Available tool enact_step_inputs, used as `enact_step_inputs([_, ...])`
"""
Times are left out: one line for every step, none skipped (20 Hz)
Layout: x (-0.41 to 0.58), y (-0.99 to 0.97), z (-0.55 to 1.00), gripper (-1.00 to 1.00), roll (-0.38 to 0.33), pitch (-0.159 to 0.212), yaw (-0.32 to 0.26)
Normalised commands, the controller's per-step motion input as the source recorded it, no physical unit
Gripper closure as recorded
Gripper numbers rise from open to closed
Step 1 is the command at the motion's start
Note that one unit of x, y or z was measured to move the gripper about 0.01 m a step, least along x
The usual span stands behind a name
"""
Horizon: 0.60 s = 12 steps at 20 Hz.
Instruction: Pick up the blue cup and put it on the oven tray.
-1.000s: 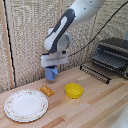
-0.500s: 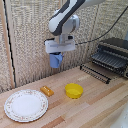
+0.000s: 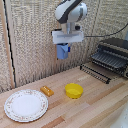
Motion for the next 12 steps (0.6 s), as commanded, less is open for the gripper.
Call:
enact_step_inputs([0.280,-0.63,0.64,1.00,-0.033,0.035,-0.172])
enact_step_inputs([0.257,-0.66,0.62,1.00,-0.019,0.016,-0.169])
enact_step_inputs([0.251,-0.68,0.61,1.00,-0.019,0.005,-0.164])
enact_step_inputs([0.240,-0.70,0.58,1.00,-0.015,0.000,-0.159])
enact_step_inputs([0.237,-0.73,0.55,1.00,-0.015,0.000,-0.147])
enact_step_inputs([0.246,-0.75,0.55,1.00,-0.023,0.000,-0.139])
enact_step_inputs([0.246,-0.75,0.55,1.00,-0.024,0.000,-0.136])
enact_step_inputs([0.200,-0.78,0.51,1.00,-0.020,0.000,-0.128])
enact_step_inputs([0.166,-0.83,0.49,1.00,-0.017,0.000,-0.115])
enact_step_inputs([0.106,-0.85,0.45,1.00,-0.014,0.000,-0.109])
enact_step_inputs([0.051,-0.87,0.41,1.00,-0.013,0.000,-0.102])
enact_step_inputs([0.000,-0.87,0.35,1.00,-0.012,0.000,-0.101])
